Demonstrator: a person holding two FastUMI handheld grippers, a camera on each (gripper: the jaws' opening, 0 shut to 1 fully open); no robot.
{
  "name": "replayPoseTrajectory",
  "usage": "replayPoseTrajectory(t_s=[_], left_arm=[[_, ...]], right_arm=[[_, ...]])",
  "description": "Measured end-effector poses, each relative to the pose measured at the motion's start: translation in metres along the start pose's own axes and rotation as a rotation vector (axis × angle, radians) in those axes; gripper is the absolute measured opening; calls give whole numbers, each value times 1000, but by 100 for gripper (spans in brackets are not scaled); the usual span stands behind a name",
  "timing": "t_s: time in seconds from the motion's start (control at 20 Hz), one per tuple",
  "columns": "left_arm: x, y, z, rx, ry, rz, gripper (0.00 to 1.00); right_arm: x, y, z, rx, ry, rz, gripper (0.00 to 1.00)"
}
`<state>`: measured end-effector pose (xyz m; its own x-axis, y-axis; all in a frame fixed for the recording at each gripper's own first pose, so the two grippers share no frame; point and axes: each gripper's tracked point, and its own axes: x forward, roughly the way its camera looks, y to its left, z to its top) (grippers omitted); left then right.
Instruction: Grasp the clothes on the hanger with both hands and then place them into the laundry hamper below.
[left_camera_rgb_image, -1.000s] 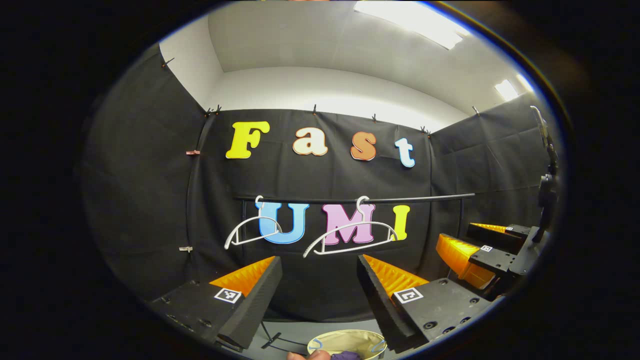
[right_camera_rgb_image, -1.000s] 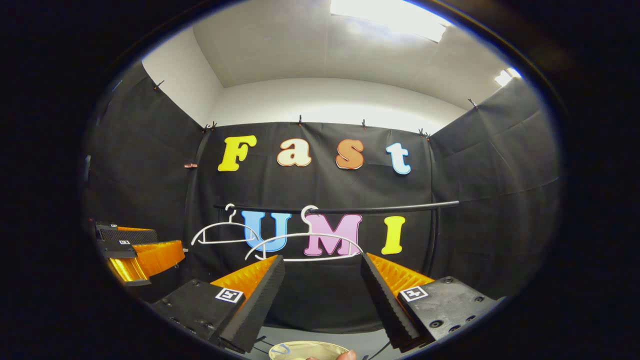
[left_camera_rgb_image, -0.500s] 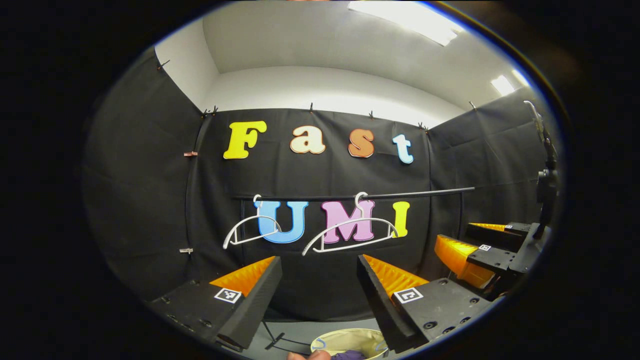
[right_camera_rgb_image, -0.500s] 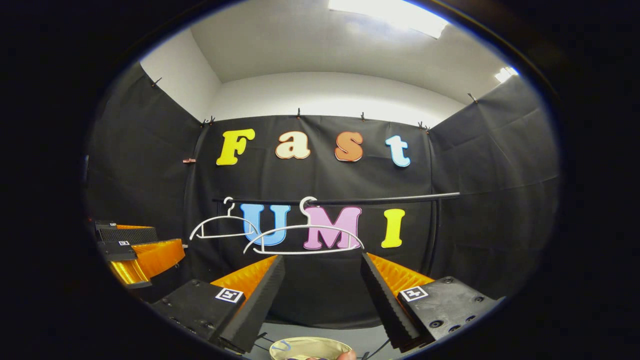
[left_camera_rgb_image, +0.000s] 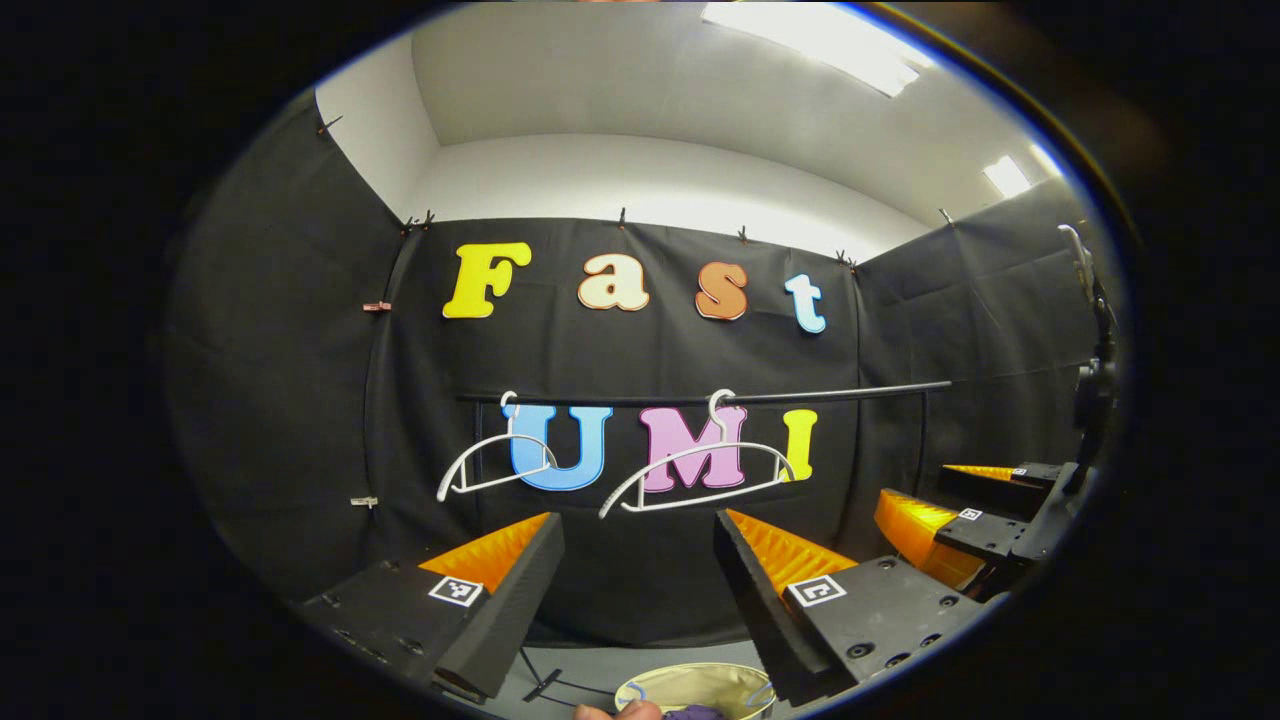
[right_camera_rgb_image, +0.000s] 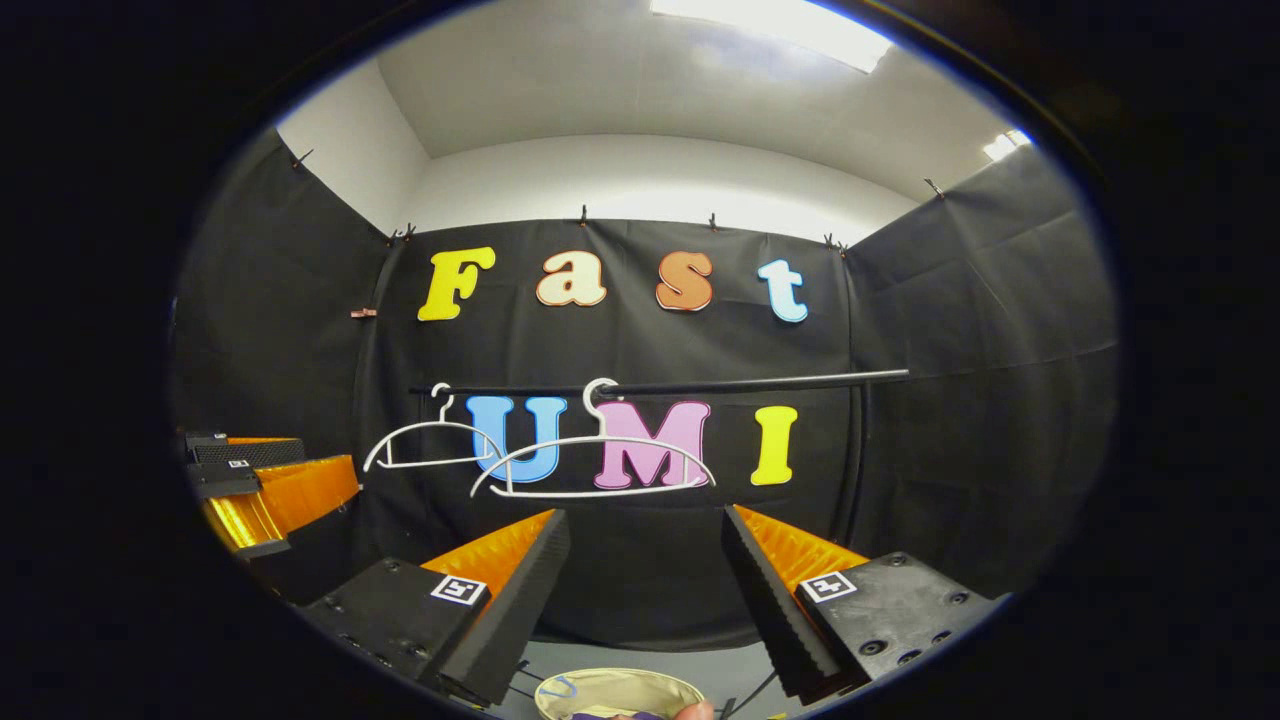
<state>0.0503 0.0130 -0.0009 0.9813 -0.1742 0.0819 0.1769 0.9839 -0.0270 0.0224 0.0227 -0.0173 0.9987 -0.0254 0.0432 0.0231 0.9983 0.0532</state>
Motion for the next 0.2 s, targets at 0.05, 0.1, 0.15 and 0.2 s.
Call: replayPoseTrajectory(t_s=[0.05, 0.1, 0.15, 0.2], left_arm=[[0, 0, -1, 2, 0, 2, 94], [1, -1, 0, 3, 0, 0, 92], [1, -1, -1, 3, 1, -1, 94], [1, -2, -1, 4, 2, -1, 94]], right_arm=[[0, -1, 2, 0, -3, -4, 98], [-1, -2, 2, 2, -7, -6, 98], [-1, -2, 3, 6, -7, -7, 98], [-1, -4, 4, 9, -9, -8, 98]])
